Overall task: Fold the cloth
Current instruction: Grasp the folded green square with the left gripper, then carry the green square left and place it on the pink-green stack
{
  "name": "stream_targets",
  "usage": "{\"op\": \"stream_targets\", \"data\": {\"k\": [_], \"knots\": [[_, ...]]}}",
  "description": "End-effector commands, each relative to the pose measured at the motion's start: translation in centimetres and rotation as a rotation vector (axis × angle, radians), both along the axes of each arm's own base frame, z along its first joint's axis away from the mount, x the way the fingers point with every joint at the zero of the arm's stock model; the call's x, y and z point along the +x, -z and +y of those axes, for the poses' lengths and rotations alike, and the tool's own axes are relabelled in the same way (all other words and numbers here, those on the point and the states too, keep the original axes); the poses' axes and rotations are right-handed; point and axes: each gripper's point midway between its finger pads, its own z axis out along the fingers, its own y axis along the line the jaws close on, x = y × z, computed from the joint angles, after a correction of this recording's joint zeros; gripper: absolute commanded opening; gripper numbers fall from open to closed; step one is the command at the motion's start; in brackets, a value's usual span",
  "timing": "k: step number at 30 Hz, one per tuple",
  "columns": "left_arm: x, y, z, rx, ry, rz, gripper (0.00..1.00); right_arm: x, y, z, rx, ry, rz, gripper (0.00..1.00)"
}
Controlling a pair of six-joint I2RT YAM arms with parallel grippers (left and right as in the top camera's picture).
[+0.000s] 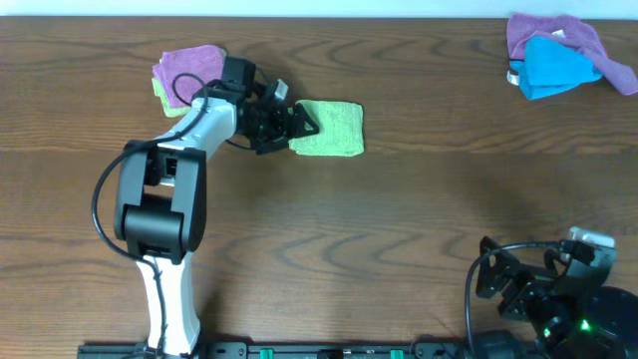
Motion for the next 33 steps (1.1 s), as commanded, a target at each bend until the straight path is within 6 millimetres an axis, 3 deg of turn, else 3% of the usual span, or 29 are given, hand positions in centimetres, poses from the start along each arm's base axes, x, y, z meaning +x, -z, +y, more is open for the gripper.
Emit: {"op": "stream_targets", "data": {"k": [1, 3, 4, 7, 9, 14, 23, 27, 33], "knots": [[-1.5, 2.5, -1.2, -0.016, 0.012, 0.092, 0.95, 0.1, 0.1, 0.1, 0.011, 0.001, 0.006, 0.99], [-1.7, 2.9, -1.8, -0.039, 0.015, 0.111, 0.99, 0.1, 0.1, 0.1, 0.011, 0.001, 0.006, 0.99], [-1.7, 2.9, -2.2, -0.052, 0.018, 0.116, 0.88, 0.1, 0.1, 0.1, 0.011, 0.000, 0.006, 0.99], [-1.5, 3.8, -2.7, -0.059, -0.009, 0.142, 0.34, 0.1, 0.1, 0.1, 0.011, 0.000, 0.006, 0.99], [-1.4, 4.7, -3.0, -0.062, -0.022, 0.158, 0.06, 0.1, 0.1, 0.1, 0.011, 0.000, 0.006, 0.99], [-0.8, 5.4, -3.2, -0.083, -0.041, 0.161, 0.05, 0.1, 0.1, 0.1, 0.012, 0.000, 0.005, 0.99], [5.5, -1.5, -2.4, -0.117, -0.002, -0.064, 0.06, 0.1, 0.1, 0.1, 0.012, 0.000, 0.006, 0.99], [7.3, -5.0, -0.4, 0.069, 0.063, -0.182, 0.06, 0.1, 0.1, 0.1, 0.011, 0.000, 0.006, 0.99], [9.7, -9.9, 4.9, 0.461, 0.095, -0.352, 0.05, 0.2, 0.0, 0.0, 0.006, 0.005, 0.004, 0.99]]}}
